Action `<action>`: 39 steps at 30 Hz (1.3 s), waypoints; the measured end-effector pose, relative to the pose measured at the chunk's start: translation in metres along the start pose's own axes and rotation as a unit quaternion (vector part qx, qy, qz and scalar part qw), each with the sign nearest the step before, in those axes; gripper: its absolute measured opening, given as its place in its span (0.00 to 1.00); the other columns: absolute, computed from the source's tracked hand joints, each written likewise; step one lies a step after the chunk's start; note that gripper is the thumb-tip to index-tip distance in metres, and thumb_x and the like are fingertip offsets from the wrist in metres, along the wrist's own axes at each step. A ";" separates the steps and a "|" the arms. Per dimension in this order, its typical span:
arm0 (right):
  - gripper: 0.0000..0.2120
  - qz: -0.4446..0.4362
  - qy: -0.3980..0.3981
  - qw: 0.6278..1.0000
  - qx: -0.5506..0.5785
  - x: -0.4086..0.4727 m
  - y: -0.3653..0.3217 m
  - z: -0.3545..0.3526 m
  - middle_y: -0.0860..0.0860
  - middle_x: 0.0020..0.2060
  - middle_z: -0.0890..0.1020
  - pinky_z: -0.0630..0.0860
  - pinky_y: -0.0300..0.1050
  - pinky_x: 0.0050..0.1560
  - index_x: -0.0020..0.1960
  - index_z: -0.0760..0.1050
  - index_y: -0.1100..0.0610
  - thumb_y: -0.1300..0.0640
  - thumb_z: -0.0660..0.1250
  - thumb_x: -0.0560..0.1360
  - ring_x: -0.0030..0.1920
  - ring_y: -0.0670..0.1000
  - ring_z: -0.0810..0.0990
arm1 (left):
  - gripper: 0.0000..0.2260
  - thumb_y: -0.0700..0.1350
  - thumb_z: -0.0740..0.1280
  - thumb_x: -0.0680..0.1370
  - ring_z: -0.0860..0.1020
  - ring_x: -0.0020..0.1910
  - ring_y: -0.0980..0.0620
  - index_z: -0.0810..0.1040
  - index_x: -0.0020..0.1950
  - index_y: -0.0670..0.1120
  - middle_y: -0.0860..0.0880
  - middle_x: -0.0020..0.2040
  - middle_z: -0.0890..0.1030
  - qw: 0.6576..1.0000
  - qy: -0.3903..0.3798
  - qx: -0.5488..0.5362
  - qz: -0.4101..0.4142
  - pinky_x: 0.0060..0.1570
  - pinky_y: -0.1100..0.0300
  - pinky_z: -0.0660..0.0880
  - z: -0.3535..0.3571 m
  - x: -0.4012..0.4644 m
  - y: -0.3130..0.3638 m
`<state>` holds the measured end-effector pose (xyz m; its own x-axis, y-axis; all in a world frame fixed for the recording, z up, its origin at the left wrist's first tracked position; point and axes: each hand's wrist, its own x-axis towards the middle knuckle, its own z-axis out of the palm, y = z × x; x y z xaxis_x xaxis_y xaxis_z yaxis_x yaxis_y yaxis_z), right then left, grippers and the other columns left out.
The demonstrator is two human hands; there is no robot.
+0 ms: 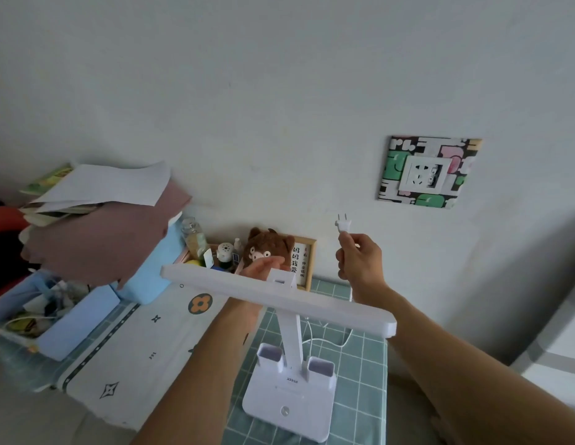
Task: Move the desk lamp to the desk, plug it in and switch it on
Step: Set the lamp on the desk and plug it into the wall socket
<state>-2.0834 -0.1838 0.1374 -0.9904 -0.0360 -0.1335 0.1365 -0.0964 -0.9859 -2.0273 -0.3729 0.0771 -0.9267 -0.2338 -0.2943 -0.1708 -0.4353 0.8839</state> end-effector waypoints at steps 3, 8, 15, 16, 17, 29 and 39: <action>0.08 -0.009 -0.003 1.000 0.015 -0.003 -0.010 -0.003 0.54 0.28 0.73 0.63 0.41 0.26 0.51 0.73 0.62 0.56 0.61 0.80 0.25 0.50 0.65 | 0.08 0.44 0.65 0.79 0.82 0.47 0.43 0.84 0.47 0.49 0.46 0.45 0.85 0.996 0.021 0.074 0.043 0.60 0.33 0.73 0.021 -0.018 0.023; 0.08 -0.012 0.011 0.999 0.033 -0.004 -0.025 -0.009 0.55 0.29 0.76 0.72 0.44 0.25 0.50 0.73 0.63 0.57 0.62 0.80 0.25 0.52 0.71 | 0.10 0.47 0.68 0.77 0.81 0.55 0.41 0.81 0.55 0.45 0.41 0.56 0.83 0.997 -0.025 0.058 0.047 0.60 0.33 0.73 0.033 -0.030 0.033; 0.05 0.050 0.012 0.982 0.182 0.011 -0.046 -0.010 0.59 0.35 0.76 0.83 0.60 0.49 0.51 0.73 0.65 0.63 0.61 0.80 0.34 0.55 0.76 | 0.12 0.38 0.53 0.83 0.82 0.53 0.55 0.73 0.61 0.47 0.52 0.54 0.85 0.974 -0.194 0.116 -0.021 0.56 0.56 0.79 0.038 -0.005 0.044; 0.05 0.059 -0.003 0.977 0.203 0.012 -0.048 -0.006 0.59 0.36 0.76 0.81 0.61 0.52 0.51 0.72 0.65 0.64 0.60 0.80 0.35 0.55 0.76 | 0.14 0.37 0.53 0.82 0.81 0.55 0.60 0.71 0.64 0.49 0.56 0.55 0.85 0.963 -0.231 0.134 -0.045 0.54 0.62 0.78 0.039 0.003 0.045; 0.05 0.065 -0.019 0.974 0.215 0.014 -0.049 -0.002 0.59 0.36 0.77 0.81 0.61 0.53 0.52 0.72 0.65 0.64 0.60 0.81 0.35 0.56 0.77 | 0.17 0.37 0.55 0.81 0.79 0.57 0.62 0.68 0.67 0.50 0.59 0.59 0.83 0.948 -0.271 0.155 -0.062 0.55 0.65 0.75 0.042 0.006 0.047; 0.06 0.031 0.114 0.987 0.105 0.054 -0.061 -0.017 0.56 0.32 0.76 0.83 0.48 0.33 0.50 0.75 0.66 0.63 0.62 0.80 0.30 0.52 0.74 | 0.21 0.56 0.79 0.63 0.75 0.29 0.50 0.85 0.47 0.43 0.47 0.31 0.79 0.938 -0.298 0.168 -0.050 0.39 0.53 0.72 0.052 0.051 0.032; 0.14 0.034 0.235 0.967 0.089 0.100 -0.080 -0.063 0.54 0.28 0.73 0.71 0.40 0.24 0.34 0.73 0.62 0.61 0.66 0.78 0.22 0.50 0.66 | 0.11 0.44 0.71 0.73 0.66 0.23 0.56 0.84 0.50 0.38 0.50 0.27 0.73 0.951 -0.247 0.181 0.034 0.23 0.68 0.64 0.077 0.062 0.042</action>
<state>-2.1951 -0.1167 0.1965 -0.8744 0.4038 -0.2689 0.1609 -0.2815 -0.9460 -2.1179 -0.3382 0.1240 -0.9685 0.2259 -0.1047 -0.1265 -0.0842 0.9884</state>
